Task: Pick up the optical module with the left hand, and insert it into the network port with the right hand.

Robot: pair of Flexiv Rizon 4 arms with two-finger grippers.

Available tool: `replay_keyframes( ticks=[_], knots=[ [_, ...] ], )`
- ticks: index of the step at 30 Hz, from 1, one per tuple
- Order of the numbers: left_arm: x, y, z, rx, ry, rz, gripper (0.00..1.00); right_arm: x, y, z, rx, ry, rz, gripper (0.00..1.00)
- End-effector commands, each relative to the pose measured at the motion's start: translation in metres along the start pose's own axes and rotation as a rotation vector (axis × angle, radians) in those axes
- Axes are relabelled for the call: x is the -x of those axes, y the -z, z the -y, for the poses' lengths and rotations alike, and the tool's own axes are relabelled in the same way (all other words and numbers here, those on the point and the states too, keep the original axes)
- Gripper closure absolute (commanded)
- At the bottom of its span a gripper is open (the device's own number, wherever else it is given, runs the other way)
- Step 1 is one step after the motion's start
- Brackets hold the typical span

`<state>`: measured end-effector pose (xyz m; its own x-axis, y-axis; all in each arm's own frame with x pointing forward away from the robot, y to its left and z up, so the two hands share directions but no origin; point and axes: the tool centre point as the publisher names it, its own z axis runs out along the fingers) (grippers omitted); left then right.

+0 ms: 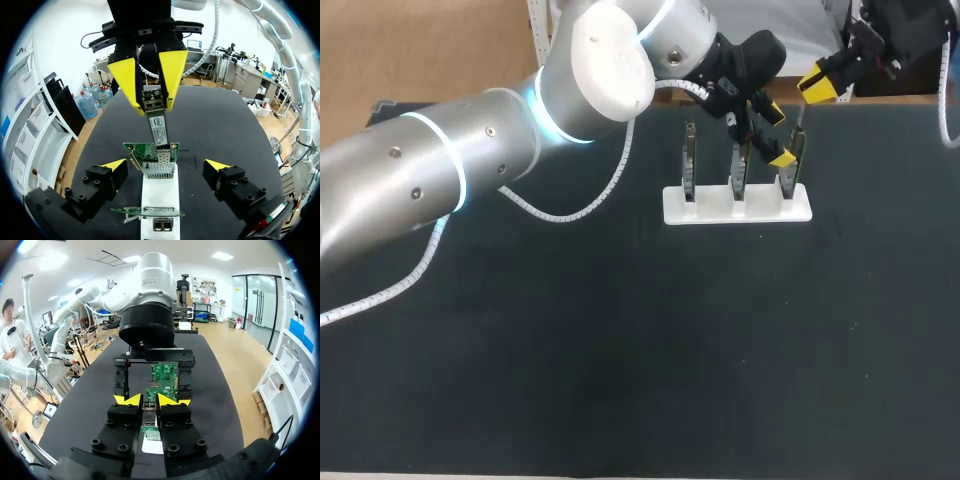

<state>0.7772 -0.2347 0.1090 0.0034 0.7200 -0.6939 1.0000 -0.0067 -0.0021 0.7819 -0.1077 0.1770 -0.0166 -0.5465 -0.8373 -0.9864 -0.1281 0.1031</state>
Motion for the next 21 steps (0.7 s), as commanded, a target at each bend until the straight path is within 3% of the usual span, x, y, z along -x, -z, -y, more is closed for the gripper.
replay_keyframes(
  ticks=[1,21],
  knots=[
    [0.0006,-0.0002,-0.002,-0.004,-0.002,-0.003,0.0,0.0001,-0.0004,0.0013,0.004,-0.001,-0.002,1.0],
    [0.0006,-0.0002,-0.002,-0.004,-0.002,-0.003,0.0,-0.0045,-0.0062,-0.0012,0.004,-0.026,-0.015,1.0]
  ],
)
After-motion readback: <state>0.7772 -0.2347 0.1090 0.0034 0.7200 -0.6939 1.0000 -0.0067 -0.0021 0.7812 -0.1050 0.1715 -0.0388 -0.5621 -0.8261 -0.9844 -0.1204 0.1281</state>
